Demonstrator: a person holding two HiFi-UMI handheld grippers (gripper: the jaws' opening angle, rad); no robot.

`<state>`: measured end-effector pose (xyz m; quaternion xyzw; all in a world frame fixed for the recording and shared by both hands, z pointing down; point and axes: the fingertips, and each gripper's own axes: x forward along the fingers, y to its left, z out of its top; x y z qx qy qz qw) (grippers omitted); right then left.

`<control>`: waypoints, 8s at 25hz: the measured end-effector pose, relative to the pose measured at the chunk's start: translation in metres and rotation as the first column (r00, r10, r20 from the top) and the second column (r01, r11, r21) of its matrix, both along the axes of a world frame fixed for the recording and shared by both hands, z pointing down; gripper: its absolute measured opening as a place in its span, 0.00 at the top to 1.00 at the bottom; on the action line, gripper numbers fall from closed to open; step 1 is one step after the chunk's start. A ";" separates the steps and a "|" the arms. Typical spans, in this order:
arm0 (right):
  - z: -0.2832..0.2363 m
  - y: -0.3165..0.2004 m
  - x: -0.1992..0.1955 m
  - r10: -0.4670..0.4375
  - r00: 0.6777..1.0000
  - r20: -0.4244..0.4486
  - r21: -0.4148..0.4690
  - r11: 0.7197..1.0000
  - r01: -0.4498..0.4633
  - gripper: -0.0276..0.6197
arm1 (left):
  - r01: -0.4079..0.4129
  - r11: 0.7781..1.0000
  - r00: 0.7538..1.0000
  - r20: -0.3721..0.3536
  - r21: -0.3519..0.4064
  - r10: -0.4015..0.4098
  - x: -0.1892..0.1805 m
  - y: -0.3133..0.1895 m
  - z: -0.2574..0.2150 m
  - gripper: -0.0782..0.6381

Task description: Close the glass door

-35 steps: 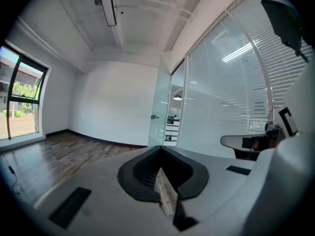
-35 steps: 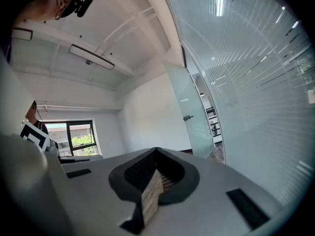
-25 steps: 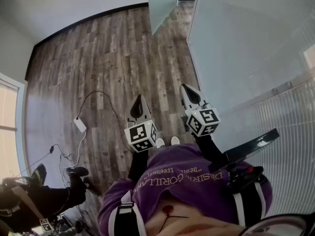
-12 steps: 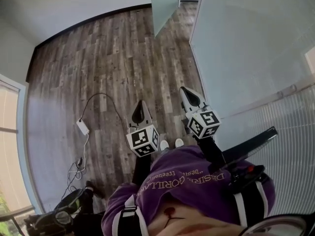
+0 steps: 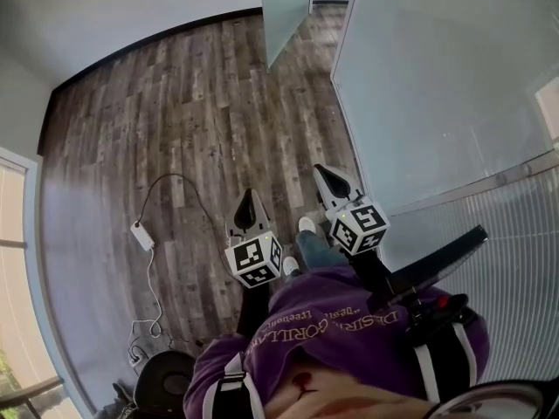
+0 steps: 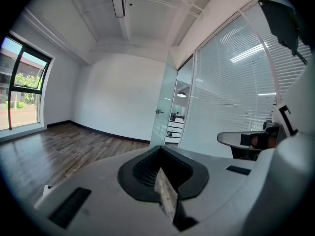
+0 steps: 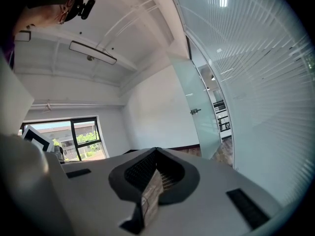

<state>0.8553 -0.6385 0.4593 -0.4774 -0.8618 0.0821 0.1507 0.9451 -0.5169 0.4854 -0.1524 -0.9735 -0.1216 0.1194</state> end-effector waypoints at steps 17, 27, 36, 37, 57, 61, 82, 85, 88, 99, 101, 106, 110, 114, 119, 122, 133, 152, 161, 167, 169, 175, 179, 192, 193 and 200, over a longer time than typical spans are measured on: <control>-0.015 0.040 -0.145 -0.097 0.993 0.071 0.006 0.995 0.097 0.96 | 0.077 0.997 0.997 0.022 -0.028 -0.077 -0.139 0.027 -0.015 0.89; -0.002 0.058 -0.191 -0.104 0.994 0.022 0.003 0.995 0.104 0.96 | 0.078 0.996 0.997 -0.008 -0.030 -0.079 -0.185 0.043 -0.007 0.89; -0.006 0.122 -0.229 -0.091 0.995 0.048 -0.002 0.996 0.091 0.96 | 0.044 0.998 0.999 0.004 -0.043 -0.044 -0.229 0.103 -0.011 0.89; -0.007 0.132 -0.232 -0.089 0.995 0.052 -0.004 0.996 0.089 0.96 | 0.042 0.998 0.999 0.009 -0.047 -0.042 -0.233 0.114 -0.013 0.89; 0.004 0.295 -0.278 -0.085 0.996 0.036 0.013 0.996 0.085 0.96 | 0.041 0.999 0.999 0.005 -0.013 -0.041 -0.278 0.276 0.004 0.89; 0.006 0.313 -0.295 -0.099 0.994 0.039 0.016 0.995 0.098 0.96 | 0.052 0.999 0.999 0.002 -0.002 -0.052 -0.291 0.289 0.009 0.89; -0.003 0.422 -0.455 -0.236 0.970 0.052 0.004 0.972 0.236 0.96 | 0.178 0.984 0.984 0.020 -0.013 -0.177 -0.444 0.386 -0.004 0.89; -0.003 0.431 -0.476 -0.242 0.969 0.054 0.001 0.970 0.243 0.96 | 0.185 0.983 0.983 0.027 -0.020 -0.184 -0.464 0.395 -0.007 0.89; 0.001 0.438 -0.488 -0.248 0.968 0.043 0.002 0.969 0.248 0.96 | 0.199 0.980 0.980 0.018 -0.013 -0.199 -0.473 0.400 -0.003 0.89; 0.010 0.503 -0.504 -0.276 0.961 0.020 0.001 0.961 0.276 0.96 | 0.228 0.974 0.974 0.001 0.003 -0.228 -0.485 0.460 0.005 0.89; 0.010 0.523 -0.510 -0.262 0.965 0.021 -0.004 0.965 0.262 0.96 | 0.212 0.977 0.977 0.006 -0.007 -0.212 -0.493 0.480 0.004 0.89; 0.005 0.586 -0.516 -0.259 0.965 0.042 -0.014 0.966 0.260 0.96 | 0.205 0.978 0.978 0.031 -0.031 -0.204 -0.500 0.547 -0.004 0.89; 0.001 0.631 -0.518 -0.253 0.966 0.055 -0.005 0.967 0.254 0.96 | 0.214 0.977 0.976 0.039 -0.018 -0.213 -0.501 0.597 -0.004 0.89; 0.004 0.666 -0.527 -0.245 0.968 0.047 0.003 0.969 0.245 0.96 | 0.206 0.978 0.978 0.031 -0.006 -0.206 -0.509 0.630 0.000 0.89; 0.009 0.703 -0.528 -0.252 0.966 0.049 0.012 0.968 0.252 0.96 | 0.202 0.979 0.979 0.025 0.004 -0.202 -0.513 0.666 0.008 0.89; 0.019 0.713 -0.532 -0.242 0.970 0.029 0.030 0.970 0.242 0.96 | 0.202 0.979 0.979 0.016 0.021 -0.203 -0.518 0.681 0.016 0.89; 0.024 0.762 -0.597 -0.246 0.969 0.022 0.039 0.969 0.245 0.96 | 0.212 0.977 0.977 0.009 0.040 -0.212 -0.579 0.725 0.023 0.89; 0.021 0.829 -0.753 -0.240 0.970 0.030 0.020 0.971 0.239 0.96 | 0.197 0.980 0.980 0.028 0.022 -0.198 -0.737 0.786 0.015 0.89; 0.026 0.864 -0.784 -0.210 0.978 0.017 0.026 0.977 0.210 0.96 | 0.162 0.986 0.987 0.014 0.033 -0.163 -0.773 0.821 0.020 0.89; 0.028 0.918 -0.817 -0.152 0.988 0.010 0.020 0.988 0.152 0.96 | 0.093 0.995 0.996 0.013 0.019 -0.094 -0.810 0.877 0.019 0.89; 0.024 0.944 -0.828 -0.141 0.990 0.021 0.015 0.990 0.141 0.96 | 0.077 0.997 0.997 0.019 0.001 -0.077 -0.822 0.906 0.015 0.89; 0.017 1.004 -0.856 -0.097 0.994 0.042 0.012 0.995 0.096 0.96 | 0.049 0.999 0.998 0.028 -0.013 -0.049 -0.851 0.980 0.012 0.89; 0.023 1.017 -0.877 -0.037 0.999 0.037 0.028 0.999 0.036 0.96 | 0.000 1.000 1.000 0.021 0.008 0.000 -0.874 1.000 0.020 0.89; 0.049 0.986 -0.946 0.174 0.985 -0.008 0.085 0.981 -0.173 0.96 | -0.214 0.976 0.976 -0.019 0.046 0.215 -0.970 0.986 0.044 0.89; 0.048 0.984 -0.958 0.182 0.983 -0.005 0.079 0.980 -0.182 0.96 | -0.219 0.975 0.975 -0.015 0.042 0.220 -0.982 0.985 0.043 0.89; 0.030 0.963 -1.041 0.243 0.969 0.045 0.052 0.968 -0.245 0.96 | -0.297 0.955 0.955 0.026 0.003 0.297 -1.072 0.963 0.026 0.89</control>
